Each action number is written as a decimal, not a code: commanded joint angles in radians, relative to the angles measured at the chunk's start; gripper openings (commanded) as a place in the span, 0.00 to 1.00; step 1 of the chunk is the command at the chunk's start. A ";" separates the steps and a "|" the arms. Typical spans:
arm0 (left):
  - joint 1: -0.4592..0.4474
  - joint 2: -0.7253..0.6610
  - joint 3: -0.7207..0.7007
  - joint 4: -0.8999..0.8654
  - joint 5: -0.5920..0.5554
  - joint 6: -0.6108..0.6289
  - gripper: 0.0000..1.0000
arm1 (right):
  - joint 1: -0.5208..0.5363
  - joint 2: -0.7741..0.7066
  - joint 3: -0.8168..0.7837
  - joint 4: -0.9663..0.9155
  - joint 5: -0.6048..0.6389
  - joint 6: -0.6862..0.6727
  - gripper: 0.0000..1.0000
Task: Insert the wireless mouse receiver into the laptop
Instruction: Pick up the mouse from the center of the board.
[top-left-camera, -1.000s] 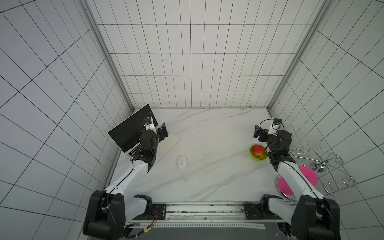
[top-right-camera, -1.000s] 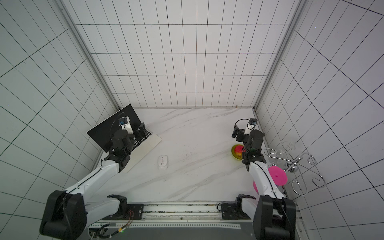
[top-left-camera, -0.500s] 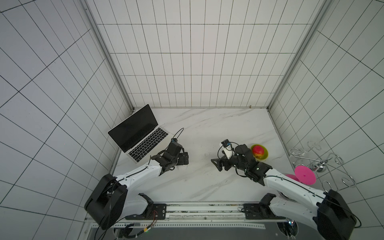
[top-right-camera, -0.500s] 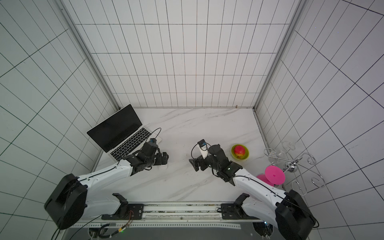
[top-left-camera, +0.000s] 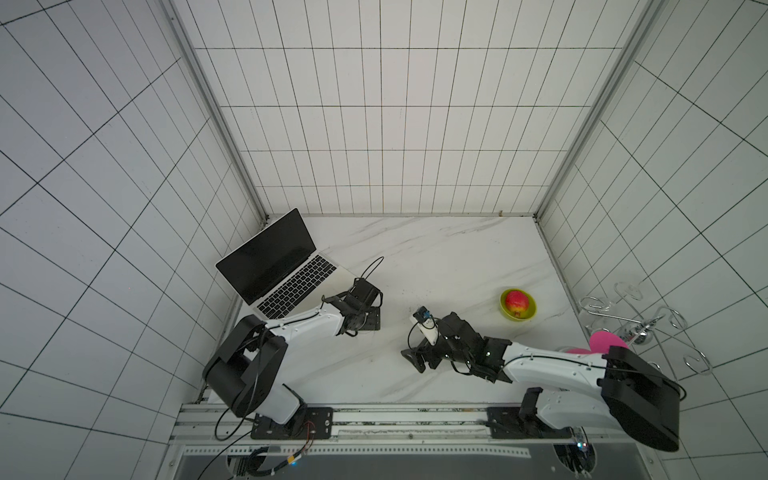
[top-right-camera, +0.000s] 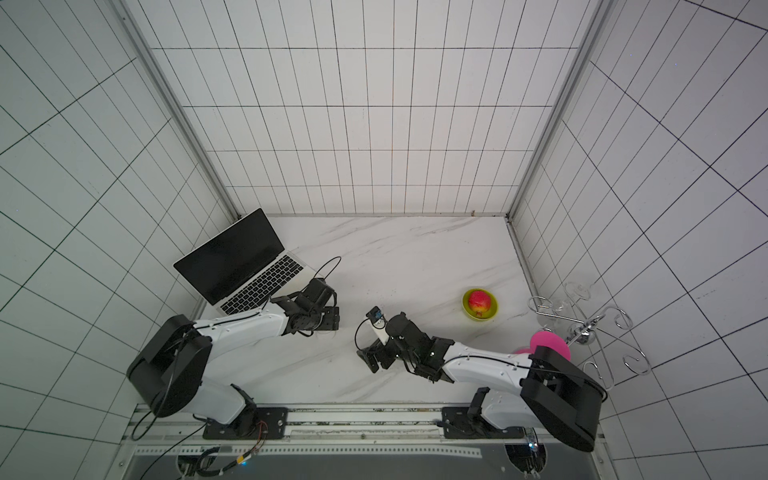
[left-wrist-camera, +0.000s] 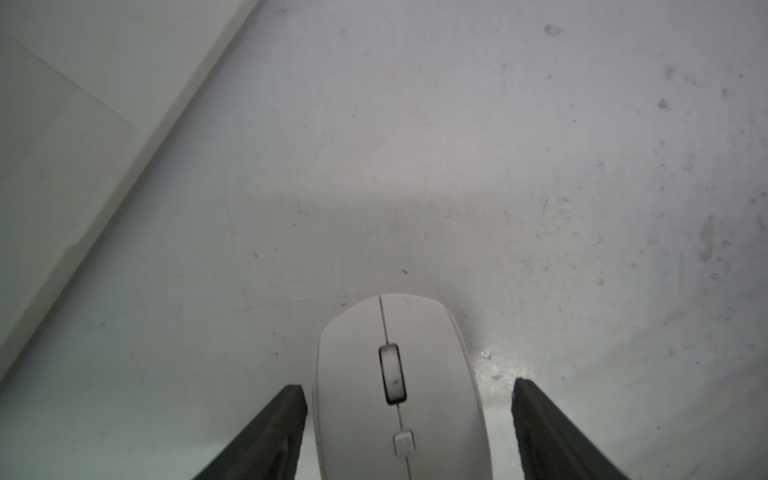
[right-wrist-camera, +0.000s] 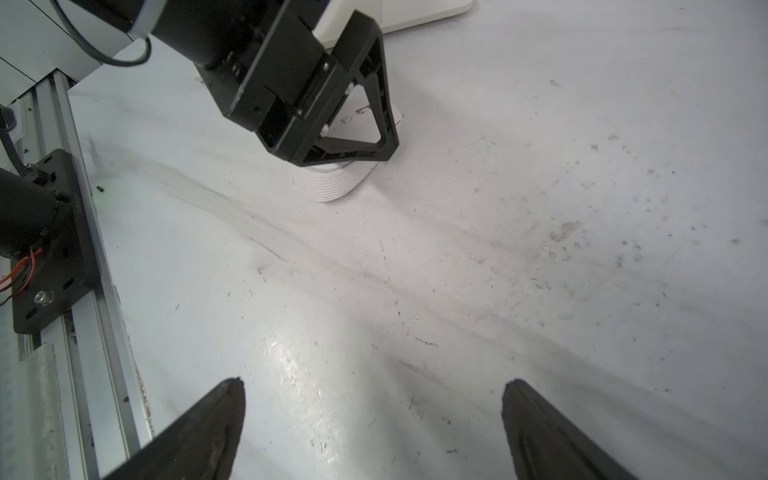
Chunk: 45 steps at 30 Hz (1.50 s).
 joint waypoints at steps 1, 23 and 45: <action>-0.024 0.050 0.047 -0.042 -0.066 0.015 0.75 | 0.012 0.006 -0.003 0.043 0.037 0.011 0.99; -0.068 -0.354 -0.084 0.404 0.340 -0.174 0.45 | -0.168 -0.212 -0.158 0.302 -0.352 0.445 0.99; -0.073 -0.463 -0.221 0.949 0.705 -0.503 0.44 | -0.235 -0.077 -0.022 0.817 -0.648 0.801 0.81</action>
